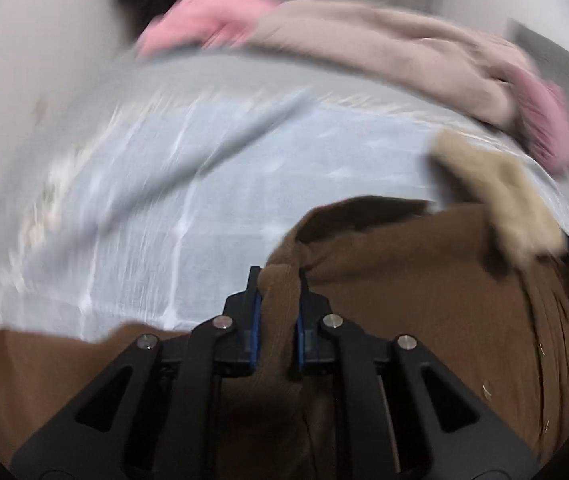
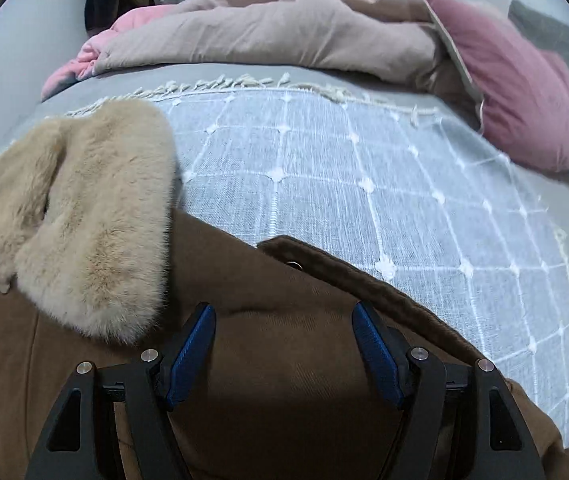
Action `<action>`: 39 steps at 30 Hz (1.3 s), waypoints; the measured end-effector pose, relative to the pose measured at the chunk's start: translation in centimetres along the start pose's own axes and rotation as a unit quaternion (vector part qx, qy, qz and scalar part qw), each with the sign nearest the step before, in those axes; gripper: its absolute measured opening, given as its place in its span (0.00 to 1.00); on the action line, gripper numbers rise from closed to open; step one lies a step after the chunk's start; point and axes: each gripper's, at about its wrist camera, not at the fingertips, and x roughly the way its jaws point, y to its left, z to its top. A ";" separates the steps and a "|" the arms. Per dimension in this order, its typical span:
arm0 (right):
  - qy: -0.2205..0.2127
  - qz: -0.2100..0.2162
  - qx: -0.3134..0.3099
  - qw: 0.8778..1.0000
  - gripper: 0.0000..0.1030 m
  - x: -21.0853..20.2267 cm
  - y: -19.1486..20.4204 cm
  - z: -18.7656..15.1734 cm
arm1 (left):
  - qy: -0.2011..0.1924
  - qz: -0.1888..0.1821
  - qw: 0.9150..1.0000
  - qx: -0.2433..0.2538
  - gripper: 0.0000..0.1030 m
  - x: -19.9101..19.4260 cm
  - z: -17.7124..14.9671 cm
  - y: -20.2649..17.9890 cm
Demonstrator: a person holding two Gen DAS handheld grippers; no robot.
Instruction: Fold large clothes
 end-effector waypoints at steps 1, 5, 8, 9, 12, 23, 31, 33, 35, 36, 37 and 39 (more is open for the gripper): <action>-0.005 0.002 0.008 1.000 0.70 -0.2 0.1 -0.3 | 0.019 0.009 1.000 -0.008 0.18 1.8 -0.5 0.0; -0.006 -0.007 0.030 1.000 0.71 -2.1 -0.5 -1.2 | -0.026 0.087 0.996 0.028 0.29 0.2 -1.1 -3.3; -0.005 -0.033 0.032 0.999 0.71 -4.6 -2.0 -2.1 | -0.038 0.078 0.996 -0.001 0.66 -2.4 -1.4 -3.2; -0.006 -0.043 0.033 0.999 0.71 -5.5 -2.6 -2.5 | -0.048 0.063 0.997 -0.015 0.74 -3.8 -1.6 -3.0; 0.001 -0.093 0.047 0.995 0.71 -8.4 -6.0 -3.6 | -0.070 0.021 0.996 -0.044 0.81 -7.6 -2.8 -2.9; 0.010 -0.144 0.263 0.954 0.71 -17.7 -26.0 -11.1 | -0.024 -0.066 0.995 -0.068 0.83 -14.7 -10.5 -6.5; 0.023 -0.108 0.391 0.914 0.66 -19.0 -35.9 -16.5 | -0.002 -0.098 0.994 -0.037 0.83 -15.0 -15.6 -11.1; 0.033 -0.088 0.411 0.907 0.61 -18.1 -37.0 -17.2 | -0.004 -0.086 0.996 -0.019 0.83 -14.4 -16.0 -12.0; 0.045 -0.052 0.435 0.898 0.52 -16.5 -37.4 -17.7 | 0.001 -0.082 0.997 -0.007 0.83 -13.6 -16.1 -12.6; 0.050 -0.039 0.444 0.894 0.49 -15.6 -37.5 -17.9 | 0.003 -0.081 0.997 -0.006 0.83 -13.2 -16.1 -12.6; 0.058 -0.025 0.455 0.888 0.47 -14.3 -37.5 -18.0 | 0.004 -0.081 0.997 -0.006 0.83 -13.0 -16.1 -12.7; 0.067 -0.011 0.470 0.880 0.47 -12.6 -37.7 -18.3 | 0.009 -0.086 0.996 -0.006 0.83 -12.5 -16.1 -12.7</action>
